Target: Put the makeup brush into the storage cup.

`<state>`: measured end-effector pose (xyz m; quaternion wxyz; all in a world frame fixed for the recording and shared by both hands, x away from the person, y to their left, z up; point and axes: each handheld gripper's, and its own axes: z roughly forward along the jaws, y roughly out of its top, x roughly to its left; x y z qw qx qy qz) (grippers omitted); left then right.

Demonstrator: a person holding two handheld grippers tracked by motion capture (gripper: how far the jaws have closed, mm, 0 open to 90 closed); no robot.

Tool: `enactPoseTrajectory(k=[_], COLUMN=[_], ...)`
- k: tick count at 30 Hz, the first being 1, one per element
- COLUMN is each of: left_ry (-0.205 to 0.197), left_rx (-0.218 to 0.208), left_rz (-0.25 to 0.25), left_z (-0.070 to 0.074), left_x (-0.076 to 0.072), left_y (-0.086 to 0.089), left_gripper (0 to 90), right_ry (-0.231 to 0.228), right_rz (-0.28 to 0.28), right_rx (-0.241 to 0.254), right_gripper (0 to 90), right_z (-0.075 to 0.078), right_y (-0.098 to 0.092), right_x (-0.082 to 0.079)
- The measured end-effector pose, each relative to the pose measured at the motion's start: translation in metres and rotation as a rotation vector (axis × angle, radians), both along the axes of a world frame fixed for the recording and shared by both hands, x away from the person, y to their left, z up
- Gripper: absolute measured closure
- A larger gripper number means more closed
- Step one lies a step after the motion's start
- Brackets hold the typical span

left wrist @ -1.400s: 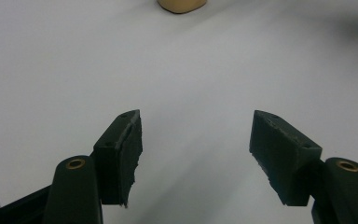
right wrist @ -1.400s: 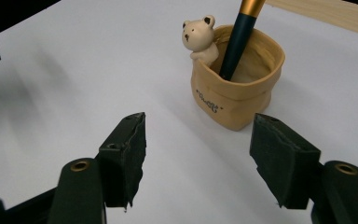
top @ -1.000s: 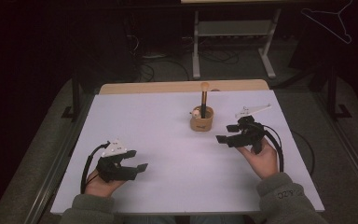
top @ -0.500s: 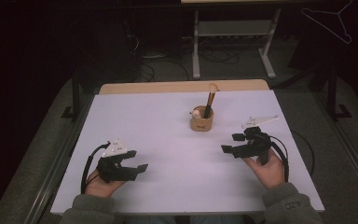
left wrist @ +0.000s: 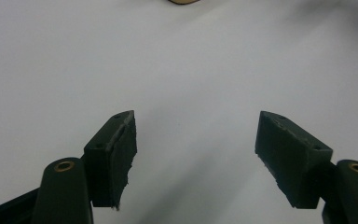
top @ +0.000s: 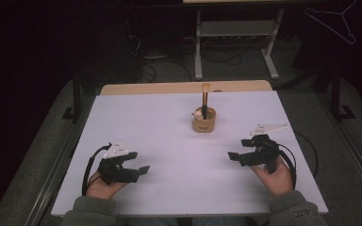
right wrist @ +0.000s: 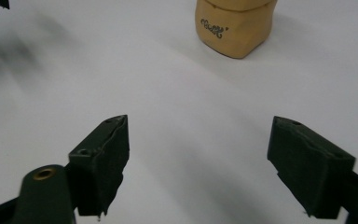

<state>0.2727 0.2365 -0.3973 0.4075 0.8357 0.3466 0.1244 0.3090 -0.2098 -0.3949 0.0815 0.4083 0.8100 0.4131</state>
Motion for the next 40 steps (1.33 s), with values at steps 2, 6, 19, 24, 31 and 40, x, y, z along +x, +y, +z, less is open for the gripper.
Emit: enactPoseTrajectory(k=[2,6,19,24,31,40], left_ry=[0.000,0.002,0.007,0.009,0.014,0.025], left_rx=[0.005,0.018,0.006,-0.002,0.014,0.025], left_rz=[-0.002,-0.006,0.019,0.024,0.010,-0.009], left_z=[0.000,0.000,-0.001,-0.003,-0.005,-0.008], left_x=[0.000,0.001,0.001,0.001,0.003,0.004], left_y=[0.000,0.002,0.005,0.005,0.004,0.003], left_gripper=[28.2,27.5,23.9,23.4,23.1,23.0], right_ry=[-0.006,-0.003,-0.030,-0.035,-0.047,-0.042], right_rz=[-0.002,-0.014,-0.011,-0.003,-0.001,0.002], right_rx=[0.001,-0.013,-0.041,-0.041,-0.034,-0.031], right_gripper=[18.5,17.1,15.2,15.3,15.3,15.5], right_z=[0.000,-0.001,-0.002,-0.001,0.000,-0.001], right_y=[-0.001,-0.004,-0.007,-0.007,-0.010,-0.009], right_x=[-0.002,-0.006,-0.022,-0.027,-0.028,-0.027])
